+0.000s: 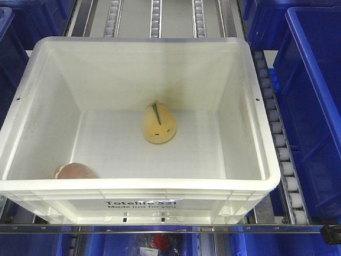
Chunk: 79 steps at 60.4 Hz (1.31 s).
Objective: Place moving items into box and shelve
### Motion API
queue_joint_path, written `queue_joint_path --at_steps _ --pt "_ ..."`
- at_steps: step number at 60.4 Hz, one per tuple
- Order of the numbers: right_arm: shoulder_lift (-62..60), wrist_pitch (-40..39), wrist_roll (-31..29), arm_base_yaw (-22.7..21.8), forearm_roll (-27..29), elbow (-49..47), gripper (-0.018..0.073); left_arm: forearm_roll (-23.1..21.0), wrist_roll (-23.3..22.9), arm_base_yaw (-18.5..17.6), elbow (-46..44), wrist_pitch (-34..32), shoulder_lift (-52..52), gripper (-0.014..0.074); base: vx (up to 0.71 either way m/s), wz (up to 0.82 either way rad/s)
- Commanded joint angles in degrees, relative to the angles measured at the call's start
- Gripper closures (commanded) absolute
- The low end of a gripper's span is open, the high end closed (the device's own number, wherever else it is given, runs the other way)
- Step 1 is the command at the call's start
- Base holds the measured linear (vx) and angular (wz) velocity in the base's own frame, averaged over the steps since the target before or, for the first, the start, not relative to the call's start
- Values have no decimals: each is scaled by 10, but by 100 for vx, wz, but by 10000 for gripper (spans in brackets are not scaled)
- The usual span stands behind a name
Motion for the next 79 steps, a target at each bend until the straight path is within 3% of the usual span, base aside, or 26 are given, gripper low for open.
queue_joint_path --at_steps 1,18,44,56,79 --pt "-7 -51 29 -4 -30 4 569 -5 0 -3 10 -47 -8 603 0 0" --pt "-8 -60 66 -53 -37 4 569 -5 0 -3 10 -47 -8 603 0 0" --pt "-8 -82 82 -48 -46 4 569 -5 0 -3 10 -47 -8 603 0 0" --pt "-7 -90 86 -8 -70 4 567 -5 0 -3 10 -47 -8 603 0 0" --pt "-7 -100 96 -11 -71 4 566 -5 0 -3 10 -47 -8 603 0 0"
